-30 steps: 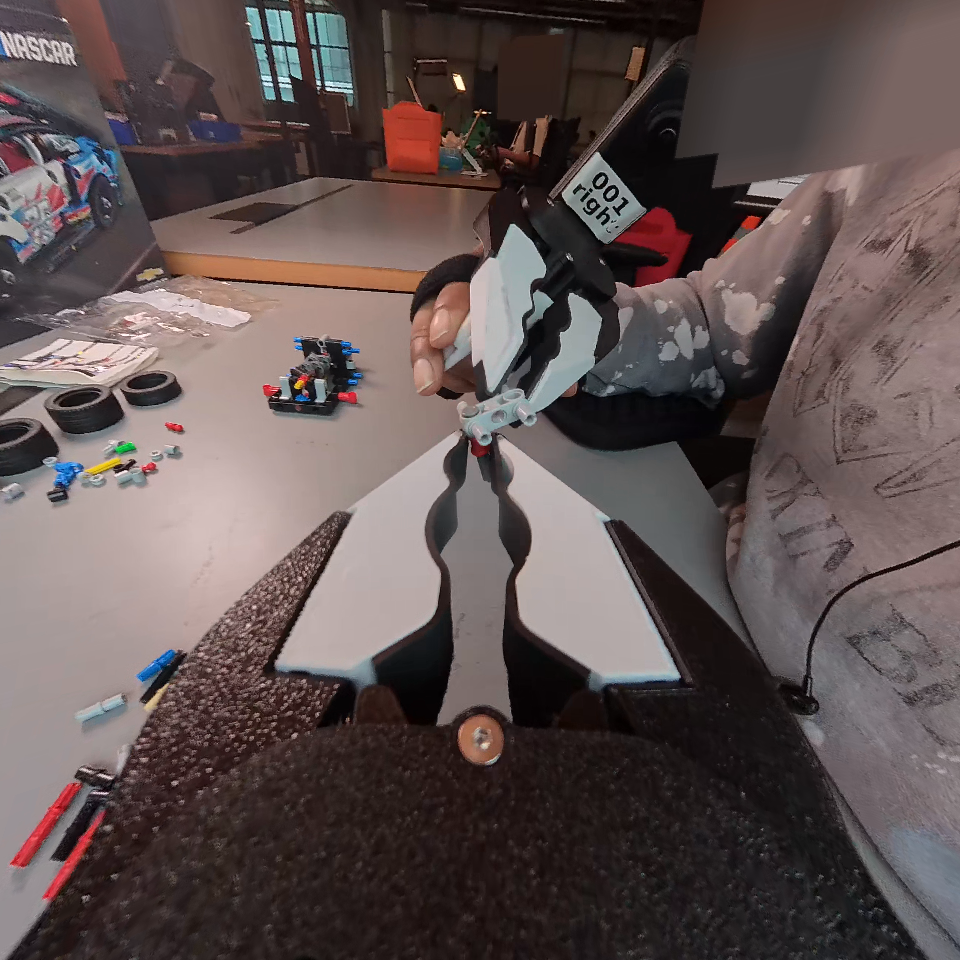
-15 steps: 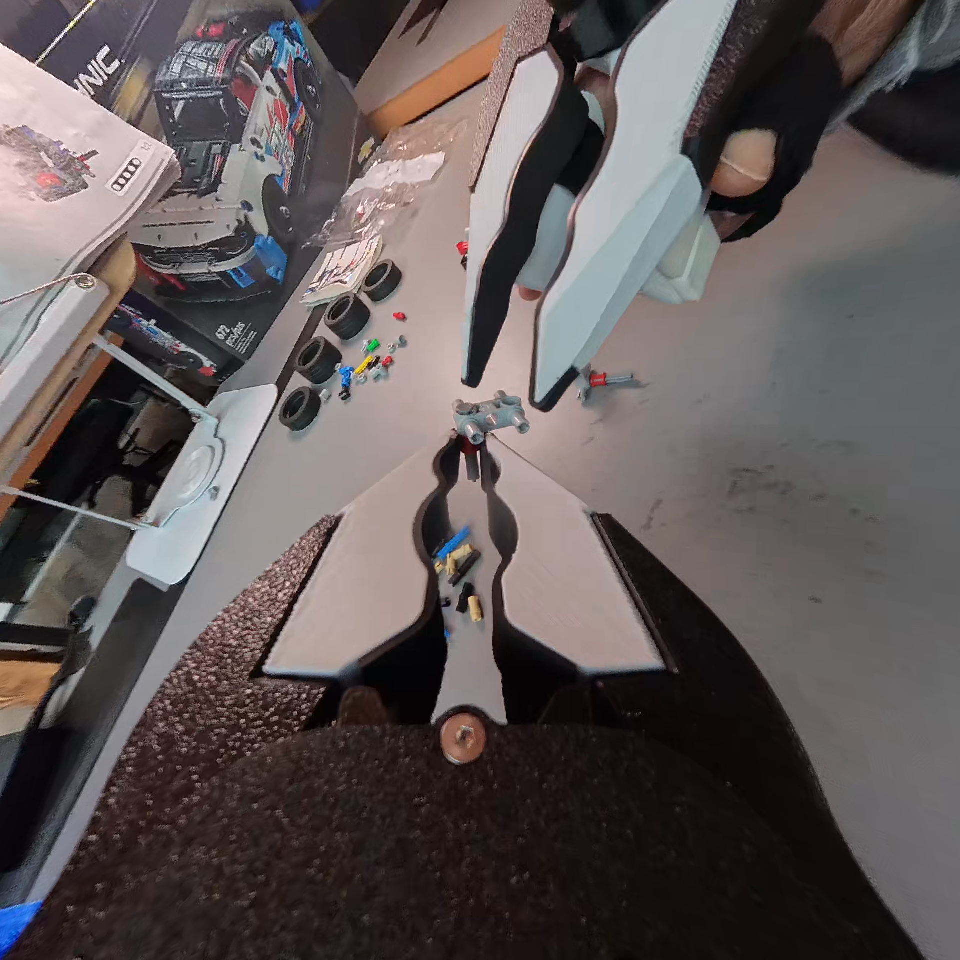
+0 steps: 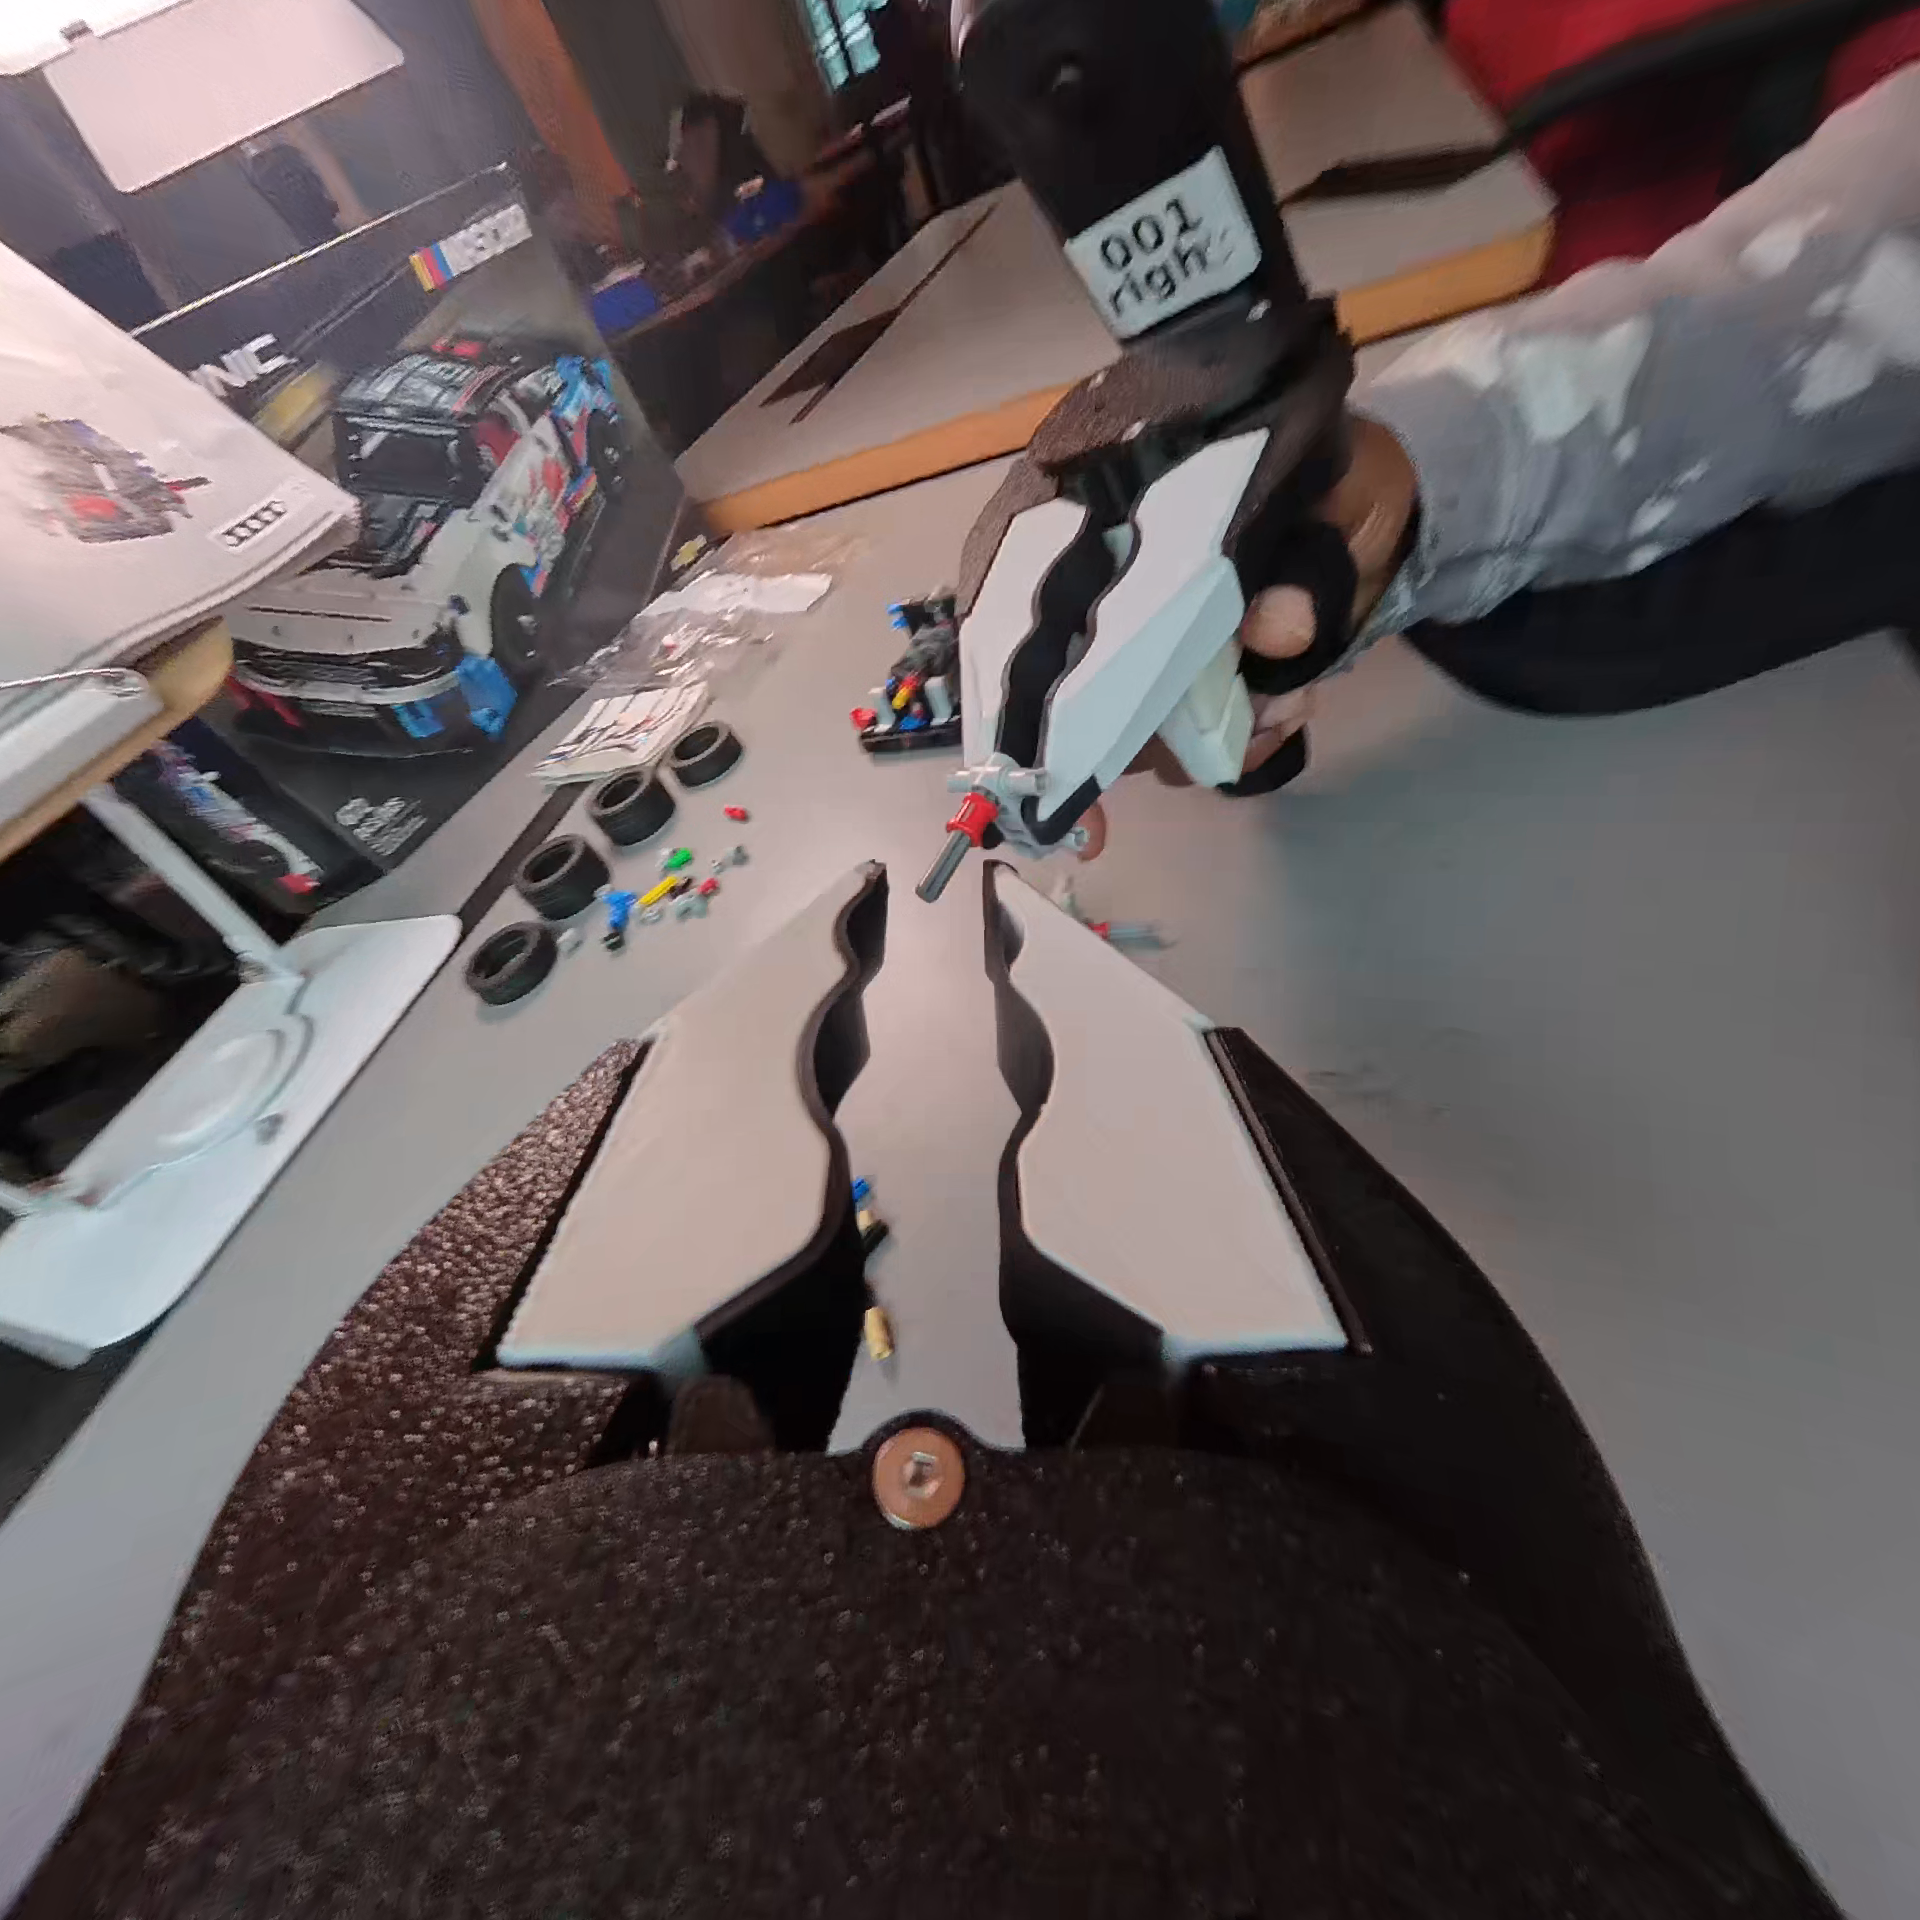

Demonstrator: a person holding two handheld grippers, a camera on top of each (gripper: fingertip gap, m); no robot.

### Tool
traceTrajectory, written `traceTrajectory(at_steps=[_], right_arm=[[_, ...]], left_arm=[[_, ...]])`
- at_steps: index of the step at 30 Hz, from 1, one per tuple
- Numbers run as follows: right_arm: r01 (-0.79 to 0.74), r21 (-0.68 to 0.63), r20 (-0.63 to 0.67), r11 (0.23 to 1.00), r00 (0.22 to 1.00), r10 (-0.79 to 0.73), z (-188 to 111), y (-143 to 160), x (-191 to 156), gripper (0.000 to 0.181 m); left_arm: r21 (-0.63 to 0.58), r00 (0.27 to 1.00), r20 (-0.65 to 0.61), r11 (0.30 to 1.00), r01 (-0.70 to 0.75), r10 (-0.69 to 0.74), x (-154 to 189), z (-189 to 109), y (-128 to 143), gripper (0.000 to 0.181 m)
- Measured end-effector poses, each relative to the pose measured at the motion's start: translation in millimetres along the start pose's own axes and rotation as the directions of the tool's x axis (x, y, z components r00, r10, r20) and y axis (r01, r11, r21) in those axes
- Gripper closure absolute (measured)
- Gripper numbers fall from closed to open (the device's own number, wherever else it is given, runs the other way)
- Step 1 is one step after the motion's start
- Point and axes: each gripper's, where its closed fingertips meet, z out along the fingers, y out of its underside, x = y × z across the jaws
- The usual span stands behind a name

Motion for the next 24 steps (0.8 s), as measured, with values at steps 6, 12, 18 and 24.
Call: traceTrajectory(at_steps=[6, 12, 18, 24], right_arm=[[0.089, 0.019, 0.105, 0.996, 0.99, -0.09, 2, 0, -24, 0.173], [0.107, 0.039, 0.18, 0.994, 0.977, -0.112, -1, -1, -37, 0.174], [0.115, 0.101, 0.144, 0.988, 0.981, -0.129, -6, -13, -29, 0.174], [0.045, 0.298, -0.008, 0.953, 0.999, -0.044, -58, -56, 15, 0.174]], left_arm=[[0.104, 0.926, -0.305, 0.959, 0.264, -0.222, 29, -8, -20, 0.16], [0.09, 0.874, -0.412, 0.943, 0.319, -0.257, 41, -12, -25, 0.174], [0.043, 0.883, -0.375, 0.946, 0.323, -0.284, 33, -12, -25, 0.175], [0.006, 0.911, -0.202, 0.93, 0.368, -0.36, -17, -35, -3, 0.175]])
